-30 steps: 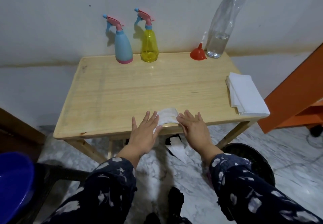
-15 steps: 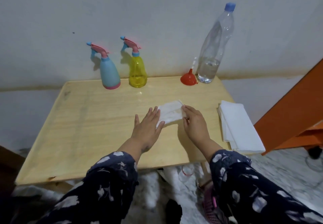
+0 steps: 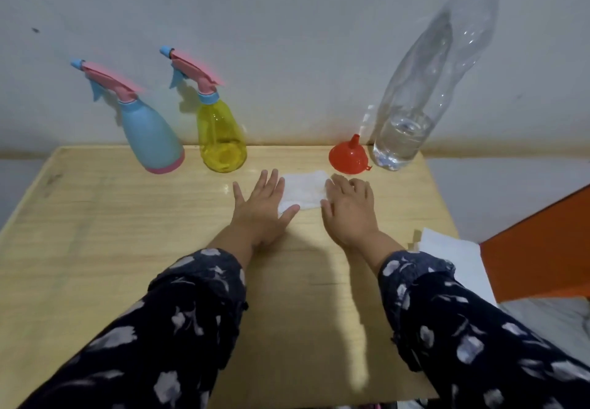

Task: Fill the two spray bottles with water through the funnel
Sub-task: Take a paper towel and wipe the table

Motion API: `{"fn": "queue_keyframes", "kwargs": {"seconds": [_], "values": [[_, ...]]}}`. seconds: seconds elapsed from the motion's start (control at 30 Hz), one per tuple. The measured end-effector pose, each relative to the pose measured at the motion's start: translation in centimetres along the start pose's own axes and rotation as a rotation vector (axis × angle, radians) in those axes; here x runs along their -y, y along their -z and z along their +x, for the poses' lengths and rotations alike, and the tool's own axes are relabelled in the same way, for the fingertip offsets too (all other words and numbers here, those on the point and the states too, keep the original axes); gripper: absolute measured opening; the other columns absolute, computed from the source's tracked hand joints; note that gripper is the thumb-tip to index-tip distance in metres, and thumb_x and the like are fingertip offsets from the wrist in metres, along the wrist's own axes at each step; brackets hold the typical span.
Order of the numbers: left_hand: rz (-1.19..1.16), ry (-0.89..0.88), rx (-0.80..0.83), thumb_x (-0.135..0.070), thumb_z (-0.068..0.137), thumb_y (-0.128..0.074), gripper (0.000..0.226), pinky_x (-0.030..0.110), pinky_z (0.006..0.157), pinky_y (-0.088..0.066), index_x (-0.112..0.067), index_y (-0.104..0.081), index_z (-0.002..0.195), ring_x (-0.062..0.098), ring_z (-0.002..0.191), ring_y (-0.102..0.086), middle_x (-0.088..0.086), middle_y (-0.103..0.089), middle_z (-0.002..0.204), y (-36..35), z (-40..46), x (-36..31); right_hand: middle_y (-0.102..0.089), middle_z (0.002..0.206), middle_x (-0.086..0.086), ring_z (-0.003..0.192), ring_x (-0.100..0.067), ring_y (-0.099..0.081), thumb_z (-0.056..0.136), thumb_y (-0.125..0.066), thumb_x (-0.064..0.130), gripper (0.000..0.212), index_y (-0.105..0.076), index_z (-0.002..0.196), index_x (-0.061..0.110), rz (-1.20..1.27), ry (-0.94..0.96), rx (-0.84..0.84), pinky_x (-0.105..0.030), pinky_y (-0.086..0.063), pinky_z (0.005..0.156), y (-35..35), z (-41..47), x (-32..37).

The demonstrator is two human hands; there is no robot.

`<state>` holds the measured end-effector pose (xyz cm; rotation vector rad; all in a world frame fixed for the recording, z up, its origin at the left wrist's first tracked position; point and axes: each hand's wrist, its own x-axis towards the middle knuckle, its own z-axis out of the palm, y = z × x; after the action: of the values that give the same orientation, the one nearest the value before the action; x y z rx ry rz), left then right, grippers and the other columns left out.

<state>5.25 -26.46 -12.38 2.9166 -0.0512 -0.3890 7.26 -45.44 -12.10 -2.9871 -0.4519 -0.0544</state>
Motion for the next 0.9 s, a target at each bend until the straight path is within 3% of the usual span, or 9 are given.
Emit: {"fn": "queue_keyframes", "kwargs": {"seconds": [0.07, 0.1, 0.2, 0.3, 0.53, 0.9], "values": [[0.006, 0.027, -0.027, -0.052, 0.101, -0.017, 0.066, 0.060, 0.113, 0.014, -0.019, -0.001, 0.156, 0.011, 0.148, 0.017, -0.004, 0.015, 0.162, 0.3, 0.9, 0.0, -0.022, 0.157, -0.009, 0.144, -0.028, -0.015, 0.097, -0.029, 0.031, 0.049, -0.035, 0.143, 0.013, -0.046, 0.020, -0.039, -0.051, 0.004, 0.116, -0.1, 0.9, 0.0], [0.008, 0.025, -0.055, -0.049, 0.102, -0.017, 0.063, 0.060, 0.115, 0.012, -0.018, -0.004, 0.156, 0.011, 0.148, 0.015, -0.003, 0.013, 0.163, 0.4, 1.3, 0.0, -0.020, 0.158, -0.009, 0.147, -0.026, -0.010, 0.098, -0.028, 0.027, 0.050, -0.033, 0.145, 0.011, -0.028, 0.052, -0.065, -0.048, 0.007, 0.116, -0.2, 1.4, 0.1], [0.022, -0.017, -0.101, -0.042, 0.104, -0.019, 0.058, 0.057, 0.117, 0.004, -0.017, -0.007, 0.156, 0.011, 0.149, 0.007, -0.002, 0.006, 0.164, 0.3, 2.1, -0.5, -0.019, 0.159, -0.008, 0.148, -0.018, -0.009, 0.102, -0.027, 0.021, 0.048, -0.028, 0.148, 0.009, 0.149, 0.203, 0.027, -0.035, 0.003, 0.118, -0.4, 2.9, 0.9], [0.047, -0.048, -0.051, -0.041, 0.104, -0.016, 0.058, 0.055, 0.118, 0.003, -0.017, -0.003, 0.156, 0.011, 0.149, 0.007, -0.002, 0.007, 0.164, -0.1, 2.6, -0.7, -0.008, 0.161, -0.005, 0.148, -0.014, -0.003, 0.103, -0.024, 0.025, 0.050, -0.018, 0.151, 0.011, 0.099, 0.278, 0.198, -0.035, 0.004, 0.118, -1.4, 3.7, 0.7], [0.113, -0.093, -0.077, -0.042, 0.104, -0.015, 0.058, 0.060, 0.115, 0.001, -0.018, -0.004, 0.156, 0.010, 0.149, 0.006, -0.004, 0.005, 0.164, -0.9, 1.4, 0.1, -0.004, 0.161, 0.000, 0.148, -0.013, 0.000, 0.103, -0.022, 0.032, 0.052, -0.013, 0.152, 0.015, 0.056, 0.261, 0.195, -0.038, 0.000, 0.119, -1.7, 2.9, 0.0], [0.105, -0.151, -0.042, -0.039, 0.105, -0.017, 0.057, 0.049, 0.118, 0.005, -0.018, -0.004, 0.156, 0.008, 0.149, 0.005, -0.005, 0.005, 0.164, -3.0, -6.2, -1.4, -0.010, 0.161, -0.003, 0.148, -0.014, -0.003, 0.102, -0.023, 0.029, 0.052, -0.019, 0.151, 0.010, 0.147, 0.194, 0.182, -0.033, -0.005, 0.119, -0.8, -6.3, 1.2]]}}
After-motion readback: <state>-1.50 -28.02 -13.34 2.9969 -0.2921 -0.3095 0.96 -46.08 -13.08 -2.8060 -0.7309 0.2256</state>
